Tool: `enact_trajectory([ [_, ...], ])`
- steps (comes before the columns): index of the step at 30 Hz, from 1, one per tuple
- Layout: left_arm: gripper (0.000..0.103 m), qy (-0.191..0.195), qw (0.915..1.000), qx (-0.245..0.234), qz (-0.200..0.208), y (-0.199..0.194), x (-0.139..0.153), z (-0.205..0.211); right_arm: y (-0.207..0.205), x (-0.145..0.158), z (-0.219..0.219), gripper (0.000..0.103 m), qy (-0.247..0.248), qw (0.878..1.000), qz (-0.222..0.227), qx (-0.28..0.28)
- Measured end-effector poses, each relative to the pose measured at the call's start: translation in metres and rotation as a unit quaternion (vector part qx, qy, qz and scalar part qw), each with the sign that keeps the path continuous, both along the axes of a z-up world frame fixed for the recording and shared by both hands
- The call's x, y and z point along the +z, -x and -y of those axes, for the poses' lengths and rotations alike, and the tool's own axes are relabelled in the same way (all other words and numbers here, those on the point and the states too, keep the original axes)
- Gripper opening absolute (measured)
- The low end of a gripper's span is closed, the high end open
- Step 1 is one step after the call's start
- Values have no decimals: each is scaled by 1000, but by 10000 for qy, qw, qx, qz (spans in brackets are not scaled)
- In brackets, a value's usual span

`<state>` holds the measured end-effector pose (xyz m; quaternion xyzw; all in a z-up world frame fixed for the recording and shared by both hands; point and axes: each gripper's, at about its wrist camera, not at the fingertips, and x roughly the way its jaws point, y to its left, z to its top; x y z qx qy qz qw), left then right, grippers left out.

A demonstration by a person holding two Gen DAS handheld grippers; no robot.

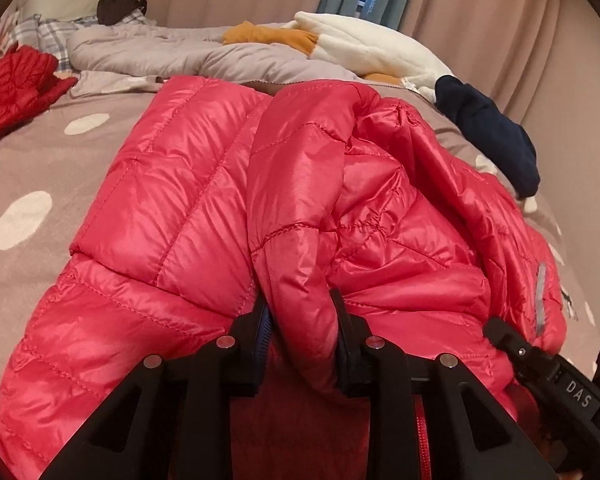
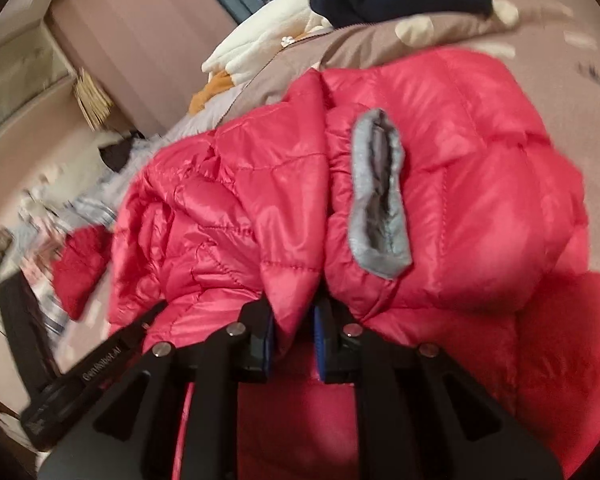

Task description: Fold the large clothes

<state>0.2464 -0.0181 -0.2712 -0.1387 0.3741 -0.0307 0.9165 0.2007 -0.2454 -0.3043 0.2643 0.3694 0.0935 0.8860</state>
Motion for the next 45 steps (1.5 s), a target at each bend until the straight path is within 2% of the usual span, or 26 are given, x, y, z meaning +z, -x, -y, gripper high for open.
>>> enact_trajectory([
  [6,29,-14,10000,-7,-36,-2,-1,1,1,4,-8,16,122,9999,-9,31],
  [9,30,18,9999,-41,-94,-3,3,2,4,8,-1,21,-260,9997,28,41],
  [10,35,34,9999,-68,-130,-2,7,0,9,11,3,25,-427,9991,4,-8],
  [11,46,28,9998,-77,-203,1,11,-1,16,15,7,37,-575,9983,-29,-57],
  [12,52,54,9996,-65,-262,5,16,-4,25,22,11,54,-730,9973,-48,-110],
  [13,66,102,9995,59,-292,12,23,-9,34,30,13,64,-734,9971,-22,-189],
  [14,75,213,9992,218,-256,21,31,-17,49,41,16,78,-597,9977,91,-319],
  [17,86,983,9941,458,2,56,58,-48,90,80,27,83,-67,9970,498,-591],
  [18,90,1133,9924,489,19,65,63,-57,104,90,33,87,-12,9955,619,-713],
  [19,99,1303,9900,535,35,76,70,-69,124,101,41,91,37,9929,750,-922],
  [20,101,1438,9877,608,72,88,74,-80,136,105,46,97,77,9911,781,-1078],
  [23,101,1711,9789,1088,237,127,78,-116,178,110,60,99,217,9846,764,-1555],
  [25,102,1965,9678,1550,265,157,68,-143,203,102,65,99,236,9830,666,-1694],
  [28,102,2393,9524,1878,214,187,49,-168,232,80,70,99,277,9812,385,-1868],
  [30,102,2703,9440,1889,102,202,35,-176,243,69,69,99,180,9809,225,-1921],
  [32,102,2857,9430,1708,2,212,24,-175,257,57,68,99,-46,9799,168,-1989],
  [34,102,2879,9454,1528,-49,221,16,-170,271,49,68,99,-190,9783,136,-2059],
  [39,102,2852,9463,1508,-198,230,-4,-165,292,37,65,99,-198,9744,79,-2239],
  [43,102,2764,9513,1366,-34,241,-3,-163,297,36,64,98,-181,9743,42,-2246],
  [45,102,2854,9505,1227,5,246,-3,-164,299,39,64,99,-225,9732,59,-2287],
])
